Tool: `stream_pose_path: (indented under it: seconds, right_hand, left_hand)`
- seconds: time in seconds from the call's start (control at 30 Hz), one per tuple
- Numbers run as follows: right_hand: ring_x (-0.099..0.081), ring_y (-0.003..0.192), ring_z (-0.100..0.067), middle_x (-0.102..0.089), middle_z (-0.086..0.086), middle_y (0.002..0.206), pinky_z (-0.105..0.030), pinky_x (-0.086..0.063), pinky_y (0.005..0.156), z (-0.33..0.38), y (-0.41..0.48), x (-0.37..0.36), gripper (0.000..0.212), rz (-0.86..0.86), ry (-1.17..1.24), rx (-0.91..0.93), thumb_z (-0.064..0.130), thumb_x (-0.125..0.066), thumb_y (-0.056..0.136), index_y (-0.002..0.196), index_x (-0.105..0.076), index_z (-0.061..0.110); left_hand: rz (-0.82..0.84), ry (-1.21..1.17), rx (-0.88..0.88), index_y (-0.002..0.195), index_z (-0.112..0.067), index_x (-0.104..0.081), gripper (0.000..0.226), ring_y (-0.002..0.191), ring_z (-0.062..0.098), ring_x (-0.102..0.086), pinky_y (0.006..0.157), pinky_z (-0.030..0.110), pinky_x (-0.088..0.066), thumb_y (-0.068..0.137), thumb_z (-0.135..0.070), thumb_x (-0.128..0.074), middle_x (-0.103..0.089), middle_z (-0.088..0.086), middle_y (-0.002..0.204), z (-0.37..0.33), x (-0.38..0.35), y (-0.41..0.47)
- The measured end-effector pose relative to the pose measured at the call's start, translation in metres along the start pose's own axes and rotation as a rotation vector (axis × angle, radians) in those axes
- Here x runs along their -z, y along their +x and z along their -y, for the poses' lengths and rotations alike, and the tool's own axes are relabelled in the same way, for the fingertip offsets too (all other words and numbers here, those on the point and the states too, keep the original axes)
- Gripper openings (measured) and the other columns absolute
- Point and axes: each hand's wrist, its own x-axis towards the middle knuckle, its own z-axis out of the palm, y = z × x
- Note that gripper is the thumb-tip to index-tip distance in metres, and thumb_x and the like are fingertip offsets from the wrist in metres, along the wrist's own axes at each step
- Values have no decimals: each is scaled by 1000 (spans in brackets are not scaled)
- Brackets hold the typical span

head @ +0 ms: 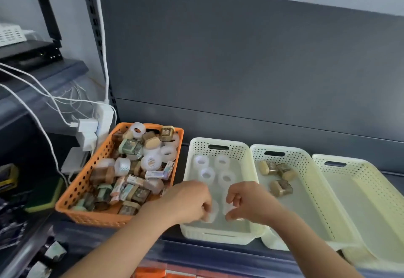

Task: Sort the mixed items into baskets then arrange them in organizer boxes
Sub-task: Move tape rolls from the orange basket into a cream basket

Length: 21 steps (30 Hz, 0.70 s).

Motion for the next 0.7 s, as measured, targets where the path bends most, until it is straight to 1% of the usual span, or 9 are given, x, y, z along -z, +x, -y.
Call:
stream_pose_path:
  seconds: [0.13,0.17,0.23,0.3,0.37,0.47,0.53,0.6,0.7]
  right_hand:
    - [-53,82,-10,-56,11,86,-23,-46,76,0,-4,-6,33,104,-113,54,37,-80,70,93,-64,20]
    - [-53,82,-10,-57,11,87,-23,-46,76,0,-3,-5,32,118,-126,59,36,-80,71,94,-65,19]
    - [-56,84,-11,-62,8,90,-23,-47,77,-1,-2,-2,27,160,-136,65,29,-79,72,94,-66,17]
    - [-57,84,-12,-62,8,89,-22,-46,75,-3,0,-4,21,193,-149,79,22,-76,75,92,-67,17]
    - [-56,84,-14,-56,10,84,-25,-47,76,-3,1,-9,16,174,-216,90,22,-74,76,89,-65,19]
    - [-58,89,-21,-61,2,93,-31,-49,72,-2,5,-20,18,89,-353,60,29,-72,76,88,-62,20]
    - [-57,87,-20,-61,2,93,-30,-48,68,-1,8,-23,22,59,-332,24,32,-72,74,90,-61,20]
    - [-58,89,-20,-62,2,96,-31,-50,72,-3,12,-23,27,54,-284,17,36,-74,73,92,-62,20]
    - [-59,95,-19,-64,3,101,-30,-49,79,-7,15,-23,26,22,-231,30,37,-70,78,97,-64,22]
  left_hand:
    - [95,-22,-15,98,-17,-73,16,77,10,-55,61,18,-34,88,-14,-61,-62,-8,94,-2,-7,5]
    - [86,-12,-15,97,-18,-72,16,78,10,-55,61,19,-35,87,-12,-61,-61,-9,93,-3,-8,5]
    - [23,21,-7,97,-22,-64,15,76,9,-51,57,22,-34,85,-13,-64,-50,-13,92,-5,-10,3]
    - [-30,49,4,98,-28,-55,23,75,10,-48,55,25,-34,84,-14,-66,-39,-14,89,-5,-13,2]
    - [-34,35,9,94,-27,-56,20,75,11,-48,56,25,-34,83,-16,-68,-39,-13,88,-3,-13,2]
    - [-1,41,-1,93,-24,-59,16,79,14,-49,57,24,-33,82,-18,-70,-45,-11,91,-4,-10,2]
    - [20,56,4,100,-24,-60,19,82,15,-50,58,25,-33,83,-21,-69,-48,-9,94,-6,-9,2]
    - [40,63,14,105,-24,-61,21,80,15,-50,57,25,-33,85,-24,-67,-50,-8,92,-8,-7,2]
    - [56,20,27,99,-22,-67,13,66,7,-46,52,21,-30,89,-19,-60,-48,-12,75,-8,-5,0]
